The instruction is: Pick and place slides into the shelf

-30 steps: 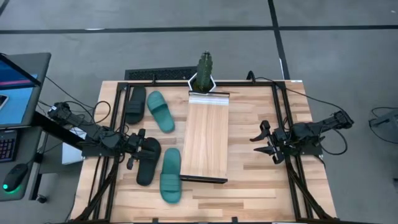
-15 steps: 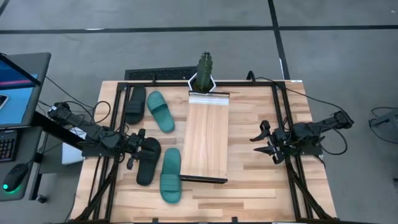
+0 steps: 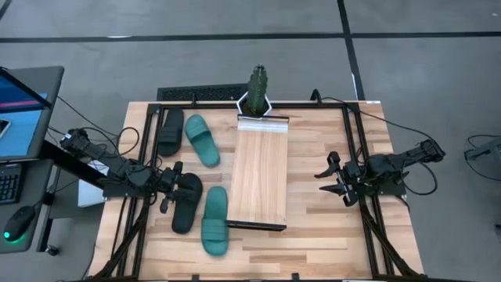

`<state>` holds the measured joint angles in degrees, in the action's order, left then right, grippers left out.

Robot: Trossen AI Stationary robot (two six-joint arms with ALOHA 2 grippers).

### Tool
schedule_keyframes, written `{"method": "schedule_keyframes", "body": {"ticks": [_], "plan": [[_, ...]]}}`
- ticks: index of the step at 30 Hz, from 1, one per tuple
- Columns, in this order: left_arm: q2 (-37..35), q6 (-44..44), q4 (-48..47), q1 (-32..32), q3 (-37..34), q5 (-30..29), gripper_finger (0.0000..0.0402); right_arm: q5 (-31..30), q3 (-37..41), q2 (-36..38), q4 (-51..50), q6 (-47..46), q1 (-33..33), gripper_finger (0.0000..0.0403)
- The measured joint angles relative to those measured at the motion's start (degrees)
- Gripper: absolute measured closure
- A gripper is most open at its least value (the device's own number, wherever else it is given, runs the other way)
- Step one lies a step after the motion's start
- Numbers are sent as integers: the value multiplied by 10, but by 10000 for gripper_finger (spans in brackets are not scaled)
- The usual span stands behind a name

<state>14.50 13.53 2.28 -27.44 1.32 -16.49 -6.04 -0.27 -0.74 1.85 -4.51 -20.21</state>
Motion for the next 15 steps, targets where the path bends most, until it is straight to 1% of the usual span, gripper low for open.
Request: {"method": "schedule_keyframes", "body": {"ticks": [4, 7, 11, 13, 15], "plan": [[0, -102, 3, 0, 0, -84, 297, 0, 0, 0, 0, 0, 0, 225], [0, -144, 4, 0, 0, -107, 297, 0, 0, 0, 0, 0, 0, 225], [0, -153, 4, 0, 0, -109, 297, 0, 0, 0, 0, 0, 0, 225], [0, -133, 4, 0, 0, -128, 297, 0, 0, 0, 0, 0, 0, 225], [0, -103, 6, 0, 0, -163, 297, 0, 0, 0, 0, 0, 0, 225]]}}
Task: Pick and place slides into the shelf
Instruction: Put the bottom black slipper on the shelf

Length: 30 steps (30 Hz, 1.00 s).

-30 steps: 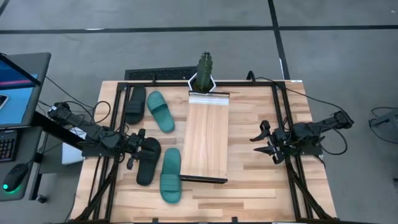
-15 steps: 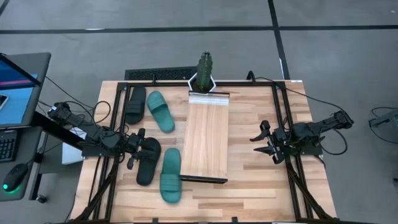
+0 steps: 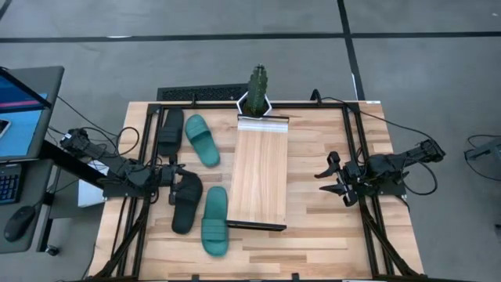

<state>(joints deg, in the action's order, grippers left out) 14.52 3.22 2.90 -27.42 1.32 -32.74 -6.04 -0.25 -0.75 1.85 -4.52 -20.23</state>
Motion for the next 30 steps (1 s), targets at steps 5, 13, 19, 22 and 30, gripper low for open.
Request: {"method": "schedule_keyframes", "body": {"ticks": [5, 13, 19, 22, 30], "plan": [[0, 115, 29, 0, -2, -10, 297, 0, 0, 0, 0, 0, 0, 225], [0, 373, 112, 0, -2, -93, 297, 0, 0, 0, 0, 4, 1, 225], [0, 466, 124, 0, -1, -224, 297, 0, 0, 0, 0, 28, 1, 225], [0, 475, 175, 0, -1, -321, 297, 0, 0, 0, 0, 15, 1, 225], [0, 142, 433, 0, 17, -360, 297, 0, 0, 0, 0, 15, 1, 225]]}}
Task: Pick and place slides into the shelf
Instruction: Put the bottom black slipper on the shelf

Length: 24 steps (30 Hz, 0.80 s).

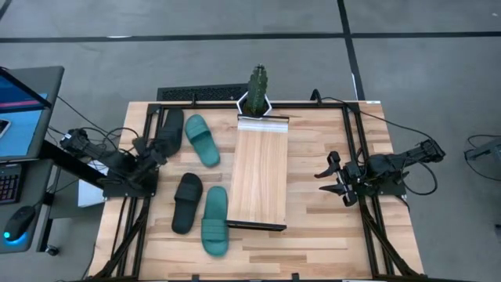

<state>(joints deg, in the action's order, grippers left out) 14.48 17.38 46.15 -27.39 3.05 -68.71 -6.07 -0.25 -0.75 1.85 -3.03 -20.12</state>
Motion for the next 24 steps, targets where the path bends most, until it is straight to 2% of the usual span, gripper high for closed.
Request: {"method": "schedule_keyframes", "body": {"ticks": [3, 5, 7, 11, 15, 22, 24], "plan": [[0, -110, 1, 0, 40, 12, 297, 0, 0, 0, 0, 0, 0, 225], [0, -160, -42, -1, 77, 3, 297, 0, 0, 0, 1, 0, 0, 225], [0, -187, -110, -1, 122, -32, 297, -2, 0, 0, 3, 0, 0, 225], [1, -176, -298, -1, 226, -85, 297, -2, 0, 0, 4, 0, 0, 225], [20, -151, -479, -1, 325, -92, 297, -2, 0, 0, 4, -21, 0, 225], [102, -141, -759, -1, 444, -39, 297, -2, 0, 0, 3, -93, 0, 225], [129, -122, -838, -1, 468, -9, 297, -7, 0, 0, 4, -109, 0, 225]]}}
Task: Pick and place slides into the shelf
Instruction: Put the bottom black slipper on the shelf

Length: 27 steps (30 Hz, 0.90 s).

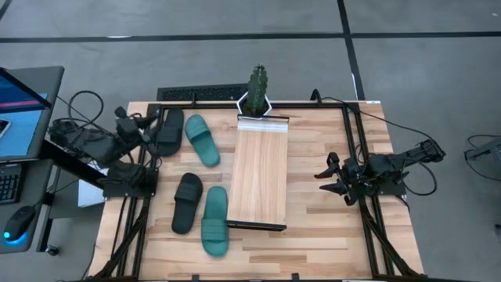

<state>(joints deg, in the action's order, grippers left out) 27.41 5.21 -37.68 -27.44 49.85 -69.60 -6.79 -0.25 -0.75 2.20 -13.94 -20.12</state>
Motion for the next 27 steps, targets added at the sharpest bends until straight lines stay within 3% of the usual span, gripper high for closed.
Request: {"method": "schedule_keyframes", "body": {"ticks": [5, 12, 19, 24, 27], "plan": [[62, 98, -190, 0, 47, 120, 297, -10, 0, 0, 0, -40, 0, 225], [122, 267, -375, 1, 77, 256, 297, -10, 0, 0, 0, -62, 0, 225], [178, 370, -481, 1, 78, 376, 297, -10, 0, 0, 0, -80, 0, 225], [233, 439, -525, 9, 78, 361, 297, -10, 0, 0, 0, -101, 0, 225], [268, 425, -520, 28, 68, 380, 297, -10, 0, 0, 0, -101, 0, 225]]}}
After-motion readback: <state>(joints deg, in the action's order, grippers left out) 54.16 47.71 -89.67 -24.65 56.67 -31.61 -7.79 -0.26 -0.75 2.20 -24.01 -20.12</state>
